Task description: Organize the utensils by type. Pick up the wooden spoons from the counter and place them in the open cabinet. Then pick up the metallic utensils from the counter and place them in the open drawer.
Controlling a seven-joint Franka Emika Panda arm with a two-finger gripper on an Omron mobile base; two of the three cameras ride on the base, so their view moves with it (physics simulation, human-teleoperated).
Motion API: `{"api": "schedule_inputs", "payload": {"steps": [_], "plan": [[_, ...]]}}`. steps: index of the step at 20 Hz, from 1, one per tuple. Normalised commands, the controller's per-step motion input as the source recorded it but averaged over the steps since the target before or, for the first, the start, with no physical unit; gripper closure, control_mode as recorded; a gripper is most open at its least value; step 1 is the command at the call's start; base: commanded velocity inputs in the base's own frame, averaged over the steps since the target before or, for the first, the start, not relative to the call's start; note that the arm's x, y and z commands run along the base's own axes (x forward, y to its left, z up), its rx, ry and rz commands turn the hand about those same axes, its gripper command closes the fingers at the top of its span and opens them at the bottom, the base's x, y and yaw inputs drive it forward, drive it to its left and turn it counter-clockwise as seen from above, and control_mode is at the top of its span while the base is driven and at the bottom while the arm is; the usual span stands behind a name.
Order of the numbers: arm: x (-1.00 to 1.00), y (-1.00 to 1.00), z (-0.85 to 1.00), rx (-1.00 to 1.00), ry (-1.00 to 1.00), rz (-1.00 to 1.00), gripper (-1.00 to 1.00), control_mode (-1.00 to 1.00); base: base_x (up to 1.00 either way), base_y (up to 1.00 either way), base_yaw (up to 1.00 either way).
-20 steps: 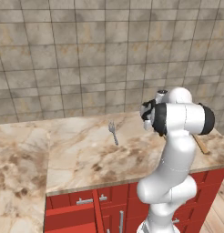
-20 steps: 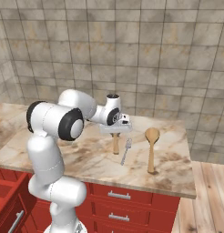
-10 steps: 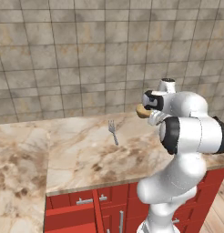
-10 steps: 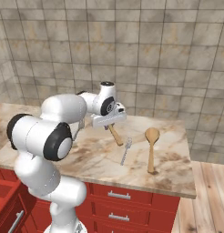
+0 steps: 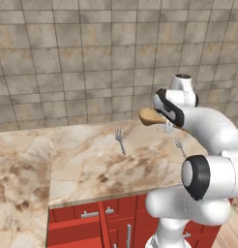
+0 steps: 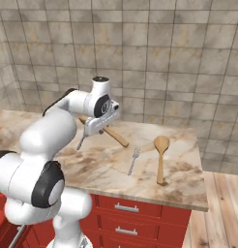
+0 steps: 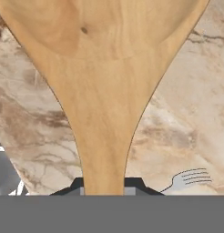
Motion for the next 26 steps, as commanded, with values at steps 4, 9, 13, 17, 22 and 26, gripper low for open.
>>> {"api": "schedule_inputs", "payload": {"steps": [4, 9, 13, 17, 22, 26], "plan": [[-0.62, 0.29, 0.49, -0.12, -0.09, 0.17, 1.00, -1.00, 0.00, 0.00, 0.00], [-0.60, 0.26, 0.37, -0.12, -0.07, 0.11, 1.00, -1.00, 0.00, 0.00, 0.00], [-0.45, 0.24, 0.16, -0.05, 0.00, 0.04, 1.00, -1.00, 0.00, 0.00, 0.00], [-0.08, 0.04, 0.00, 0.00, 0.03, 0.00, 1.00, -1.00, 0.00, 0.00, 0.00], [0.00, 0.00, 0.00, 0.00, 0.00, 0.00, 1.00, -1.00, 0.00, 0.00, 0.00], [-0.04, 0.00, 0.00, 0.00, 0.00, 0.00, 1.00, -1.00, 0.00, 0.00, 0.00]]}}
